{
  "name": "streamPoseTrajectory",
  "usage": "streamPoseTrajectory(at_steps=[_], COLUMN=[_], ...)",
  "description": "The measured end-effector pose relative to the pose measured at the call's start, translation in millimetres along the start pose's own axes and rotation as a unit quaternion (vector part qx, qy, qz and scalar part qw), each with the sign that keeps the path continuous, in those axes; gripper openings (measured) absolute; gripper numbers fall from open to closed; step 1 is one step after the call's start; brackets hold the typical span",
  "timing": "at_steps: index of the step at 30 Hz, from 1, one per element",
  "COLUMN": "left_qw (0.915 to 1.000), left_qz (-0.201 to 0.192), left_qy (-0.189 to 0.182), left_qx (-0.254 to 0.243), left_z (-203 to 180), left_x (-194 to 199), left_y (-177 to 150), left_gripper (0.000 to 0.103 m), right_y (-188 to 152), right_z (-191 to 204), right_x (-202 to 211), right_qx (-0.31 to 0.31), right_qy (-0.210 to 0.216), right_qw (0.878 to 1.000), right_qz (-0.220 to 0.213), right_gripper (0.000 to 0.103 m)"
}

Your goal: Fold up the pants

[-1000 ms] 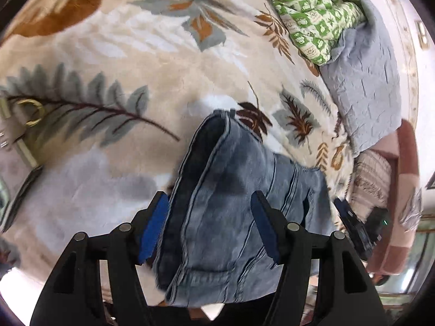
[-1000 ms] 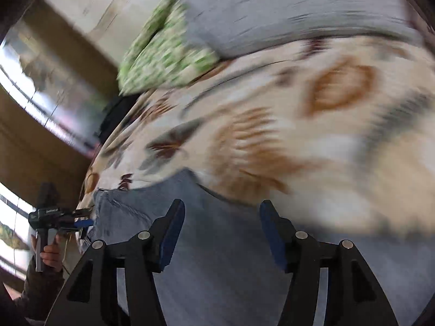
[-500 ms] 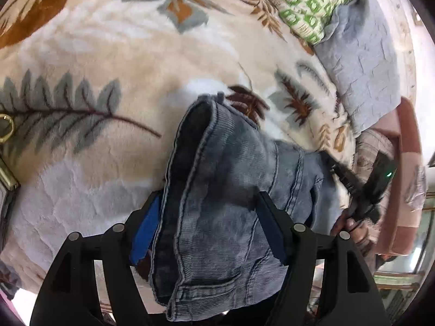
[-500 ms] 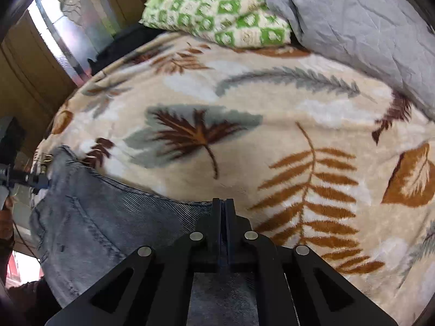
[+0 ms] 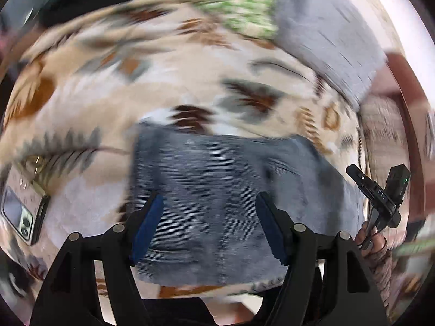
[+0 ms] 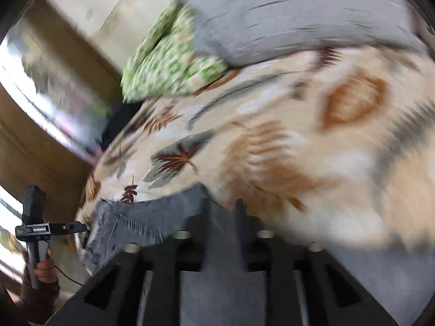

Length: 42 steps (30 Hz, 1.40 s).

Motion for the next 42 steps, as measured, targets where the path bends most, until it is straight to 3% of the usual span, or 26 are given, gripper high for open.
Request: streamPoseTrajectory(at_steps=[3,4,9,15,19,22,28,32,35,36,39,42], left_qw=[0.9973,0.9958,0.9778,0.9487,0.9279,0.917,0.9158,0.9183,0.9147,0.9123,0.8916,0.8771], left_qz=[0.016,0.022,0.075,0.129,0.15,0.167,0.21,0.223,0.241,0.246,0.283,0.284], left_qy=[-0.021,-0.026,-0.053,-0.085,-0.091,-0.09,-0.087,-0.09,-0.095,-0.099,-0.125,-0.127], left_qx=[-0.068,-0.084,-0.189,-0.276,-0.329,-0.351,-0.331,-0.314,-0.311,-0.312,-0.331,-0.366], left_z=[-62.1,-79.5,-191.5,-326.0,-412.6,-454.4,-496.7,-507.5,-510.3,-512.4,-515.8,-515.6], left_x=[-4.2,-8.6,-43.7,-94.4,-131.5,-161.6,-215.1,-238.4,-255.6,-260.5,-272.6,-278.4], left_y=[0.3,-0.6,-24.6,-54.3,-68.2,-79.9,-98.4,-96.4,-95.9,-96.9,-109.3,-122.3], left_gripper=[0.07,0.07,0.07,0.07,0.07,0.07,0.07,0.07,0.07,0.07,0.07,0.077], right_y=[-6.6,-10.2,-49.6,-84.1,-109.6,-127.3,-137.1,-131.8,-132.4,-134.0,-139.9,-142.4], right_z=[-59.5,-77.9,-167.8,-217.8,-224.2,-219.7,-218.5,-212.6,-212.7,-212.7,-214.8,-214.4], right_x=[75.7,99.5,213.0,249.0,251.7,243.1,221.0,206.9,202.8,204.2,207.3,209.4], right_qx=[-0.043,-0.059,-0.156,-0.23,-0.258,-0.284,-0.304,-0.295,-0.298,-0.301,-0.304,-0.304], right_qy=[-0.067,-0.088,-0.163,-0.151,-0.129,-0.088,-0.021,0.018,0.036,0.039,0.058,0.068], right_qw=[0.995,0.992,0.962,0.946,0.941,0.938,0.932,0.936,0.933,0.931,0.927,0.925], right_qz=[-0.057,-0.075,-0.151,-0.173,-0.177,-0.177,-0.195,-0.189,-0.199,-0.201,-0.21,-0.218], right_gripper=[0.038,0.043,0.054,0.054,0.054,0.054,0.06,0.06,0.06,0.058,0.058,0.058])
Point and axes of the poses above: each gripper's, at about its wrist camera, not at the fingertips, and x roughly against the way its jaws point, z to its left, y to its top, the point moved 3 cm from there along -x, roughly the way its jaws point, and after that the axes turned 14 degrees about -z, right-handed, at the moved point
